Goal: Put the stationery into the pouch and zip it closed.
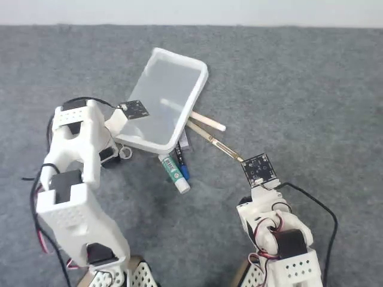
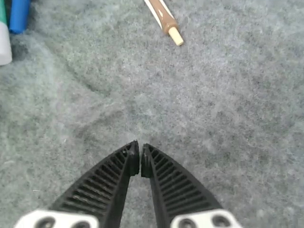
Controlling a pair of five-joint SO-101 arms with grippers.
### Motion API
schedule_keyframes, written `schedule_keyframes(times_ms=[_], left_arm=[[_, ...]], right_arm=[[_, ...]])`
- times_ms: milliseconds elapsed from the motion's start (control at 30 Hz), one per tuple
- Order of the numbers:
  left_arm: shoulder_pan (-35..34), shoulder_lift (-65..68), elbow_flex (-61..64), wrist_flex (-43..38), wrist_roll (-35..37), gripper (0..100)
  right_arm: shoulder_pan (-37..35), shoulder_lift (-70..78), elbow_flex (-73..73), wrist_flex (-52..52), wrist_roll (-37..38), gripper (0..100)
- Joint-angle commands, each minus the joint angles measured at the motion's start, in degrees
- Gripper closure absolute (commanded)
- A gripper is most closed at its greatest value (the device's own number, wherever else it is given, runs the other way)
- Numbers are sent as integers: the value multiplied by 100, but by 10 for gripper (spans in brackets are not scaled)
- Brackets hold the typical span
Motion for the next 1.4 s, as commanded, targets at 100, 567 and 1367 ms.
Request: schedule_keyframes(times_ms=[100,567,1367], left_arm=[[158,-510,-910,1987,26,990],[1248,-1108,-998,2084,4791,989],[2998,-905,-998,888,11508,988]], right_arm=[[66,-57,123,31,-35,989],[66,-57,123,40,-35,989],[66,-57,123,48,-35,989]])
